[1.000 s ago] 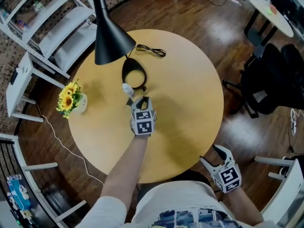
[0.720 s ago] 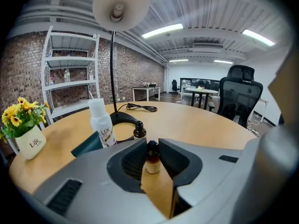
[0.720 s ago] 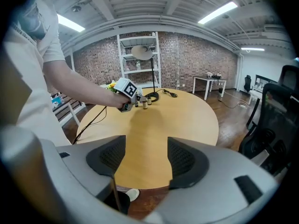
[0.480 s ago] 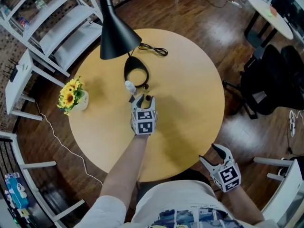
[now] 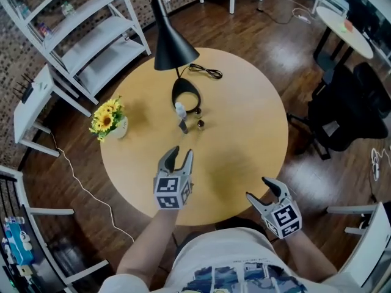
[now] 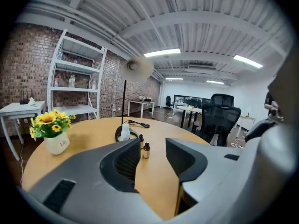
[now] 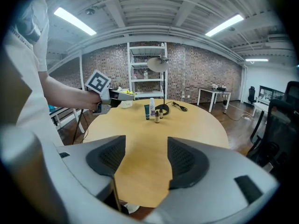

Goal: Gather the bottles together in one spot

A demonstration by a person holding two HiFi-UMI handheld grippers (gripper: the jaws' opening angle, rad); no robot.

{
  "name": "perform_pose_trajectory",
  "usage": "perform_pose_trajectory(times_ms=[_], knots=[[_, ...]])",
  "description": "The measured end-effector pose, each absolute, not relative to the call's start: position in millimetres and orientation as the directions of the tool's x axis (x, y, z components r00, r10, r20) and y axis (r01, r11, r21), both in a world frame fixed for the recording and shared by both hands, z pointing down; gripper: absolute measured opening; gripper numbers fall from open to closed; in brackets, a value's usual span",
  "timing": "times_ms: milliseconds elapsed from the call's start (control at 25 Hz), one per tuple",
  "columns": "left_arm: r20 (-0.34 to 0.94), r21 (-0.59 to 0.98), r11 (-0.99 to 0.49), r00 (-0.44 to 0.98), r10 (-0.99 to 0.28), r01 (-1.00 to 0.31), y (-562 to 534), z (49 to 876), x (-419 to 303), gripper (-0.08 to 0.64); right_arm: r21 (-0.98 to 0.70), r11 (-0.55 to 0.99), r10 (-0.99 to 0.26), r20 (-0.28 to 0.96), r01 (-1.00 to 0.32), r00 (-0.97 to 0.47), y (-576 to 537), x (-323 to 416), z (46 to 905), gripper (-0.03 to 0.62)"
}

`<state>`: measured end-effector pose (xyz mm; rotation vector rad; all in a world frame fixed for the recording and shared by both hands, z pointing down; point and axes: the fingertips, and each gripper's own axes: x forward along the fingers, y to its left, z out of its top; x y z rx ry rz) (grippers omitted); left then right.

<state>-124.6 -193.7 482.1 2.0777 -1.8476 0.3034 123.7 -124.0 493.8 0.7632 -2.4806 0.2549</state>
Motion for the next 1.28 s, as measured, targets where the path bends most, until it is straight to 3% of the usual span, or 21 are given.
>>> perform_pose_trajectory(times_ms=[360, 600, 1280], knots=[[0.330, 0.248, -0.080, 0.162, -0.930, -0.965, -11, 427, -168, 0.178, -0.122, 0.779, -0.510, 0.447, -0.615, -0.735, -52, 80, 463, 0.304], [0.360, 0.243, -0.085, 0.171, -0.917, -0.966, 86, 431, -181, 0.178, -0.131, 0.764, -0.525, 0.444, -0.632, -0.726, 26, 62, 456, 0.304], [0.348, 0.222, -0.223, 0.291, -0.891, -0.949, 224, 427, -176, 0.179, -0.103, 0.704, -0.599, 0.446, -0.703, -0.665, 161, 62, 444, 0.304]])
